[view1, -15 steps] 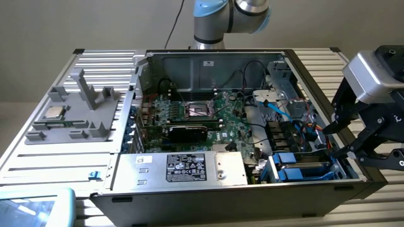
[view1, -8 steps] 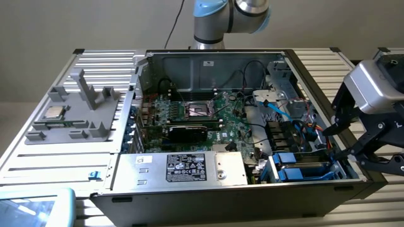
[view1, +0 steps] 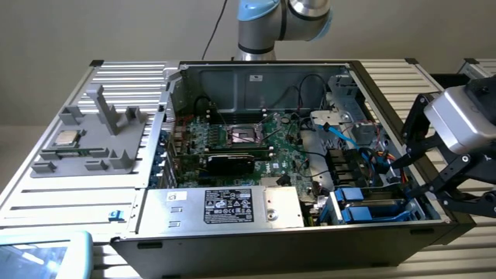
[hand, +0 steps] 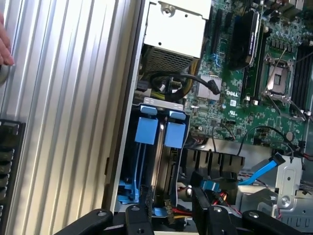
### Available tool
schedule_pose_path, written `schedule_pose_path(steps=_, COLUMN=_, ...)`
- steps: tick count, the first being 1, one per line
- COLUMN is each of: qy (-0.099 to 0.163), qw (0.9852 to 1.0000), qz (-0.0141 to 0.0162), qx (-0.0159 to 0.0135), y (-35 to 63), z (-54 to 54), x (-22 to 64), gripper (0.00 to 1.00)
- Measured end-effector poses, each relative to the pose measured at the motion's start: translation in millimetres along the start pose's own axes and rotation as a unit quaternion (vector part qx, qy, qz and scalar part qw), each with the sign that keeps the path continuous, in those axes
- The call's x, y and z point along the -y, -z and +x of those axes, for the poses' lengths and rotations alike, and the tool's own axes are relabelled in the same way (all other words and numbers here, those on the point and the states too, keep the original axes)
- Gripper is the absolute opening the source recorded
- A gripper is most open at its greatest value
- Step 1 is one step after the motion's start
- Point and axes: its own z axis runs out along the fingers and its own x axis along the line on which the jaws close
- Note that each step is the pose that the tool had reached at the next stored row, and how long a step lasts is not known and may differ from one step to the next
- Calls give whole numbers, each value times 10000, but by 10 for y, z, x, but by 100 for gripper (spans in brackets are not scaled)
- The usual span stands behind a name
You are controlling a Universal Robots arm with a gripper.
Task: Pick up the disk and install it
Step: 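Insert the first disk wire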
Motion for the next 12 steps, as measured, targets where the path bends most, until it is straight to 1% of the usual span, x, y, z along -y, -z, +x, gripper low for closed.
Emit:
schedule_pose_path(steps=1, qy=28, qw=10000, qz=14, qx=2, y=-1, z=2, x=2, gripper=45)
schedule_pose_path(steps=2, qy=42, qw=10000, qz=24, qx=25, y=-4, z=7, x=3, gripper=45)
schedule_pose_path(steps=5, qy=61, qw=9999, qz=40, qx=132, y=-12, z=34, x=5, gripper=45)
schedule_pose_path(steps=7, qy=66, qw=9998, qz=47, qx=194, y=-19, z=55, x=13, gripper=45)
schedule_pose_path(steps=8, qy=67, qw=9997, qz=46, qx=230, y=-23, z=67, x=19, gripper=45)
schedule_pose_path(steps=11, qy=62, qw=9994, qz=28, qx=337, y=-31, z=97, x=38, gripper=45)
schedule_pose_path(steps=12, qy=61, qw=9993, qz=24, qx=367, y=-33, z=107, x=47, gripper=45)
